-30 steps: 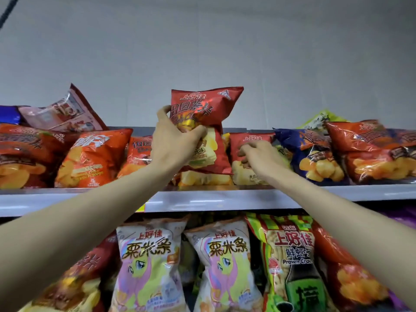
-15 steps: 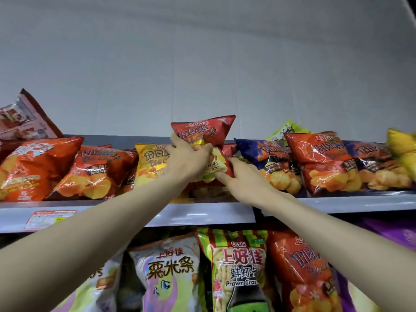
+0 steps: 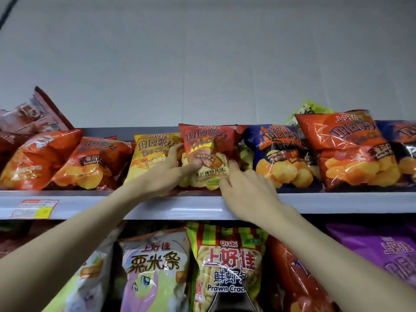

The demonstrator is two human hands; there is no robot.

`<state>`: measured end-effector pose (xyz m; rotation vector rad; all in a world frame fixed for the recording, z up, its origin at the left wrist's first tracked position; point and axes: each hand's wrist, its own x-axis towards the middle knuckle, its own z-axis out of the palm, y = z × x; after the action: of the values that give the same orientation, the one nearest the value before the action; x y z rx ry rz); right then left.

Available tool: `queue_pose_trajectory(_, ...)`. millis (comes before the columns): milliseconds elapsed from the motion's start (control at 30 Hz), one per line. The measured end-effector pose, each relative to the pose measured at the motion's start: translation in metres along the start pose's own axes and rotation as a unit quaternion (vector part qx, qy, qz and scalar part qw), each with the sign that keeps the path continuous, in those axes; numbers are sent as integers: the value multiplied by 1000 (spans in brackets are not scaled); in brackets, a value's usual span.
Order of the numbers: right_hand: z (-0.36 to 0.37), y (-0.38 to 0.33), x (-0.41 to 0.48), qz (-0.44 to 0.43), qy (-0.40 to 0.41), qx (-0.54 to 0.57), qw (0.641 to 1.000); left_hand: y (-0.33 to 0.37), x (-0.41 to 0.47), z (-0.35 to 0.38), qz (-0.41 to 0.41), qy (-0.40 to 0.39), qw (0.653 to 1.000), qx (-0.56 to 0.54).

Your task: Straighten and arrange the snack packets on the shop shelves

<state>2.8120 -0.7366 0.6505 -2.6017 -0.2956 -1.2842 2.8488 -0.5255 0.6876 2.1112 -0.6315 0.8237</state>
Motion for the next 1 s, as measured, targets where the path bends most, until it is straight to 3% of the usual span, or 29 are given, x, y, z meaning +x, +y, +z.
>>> queue_pose_trajectory(200, 1, -2, -6, -19, 30, -18, 999, -3, -1, 0, 1, -4, 1000, 25)
queue_pose_trajectory(700, -3, -1, -9, -44, -1, 38, 998, 12, -12, 3, 9, 34, 989, 145)
queue_pose_trajectory(867, -24, 8, -11, -49, -38, 10, 998, 26, -19, -14, -10, 16, 967, 254)
queue_pose_trajectory(1000, -40, 28, -16, -76, -23, -2, 997, 51, -38, -27, 3, 24, 924, 380)
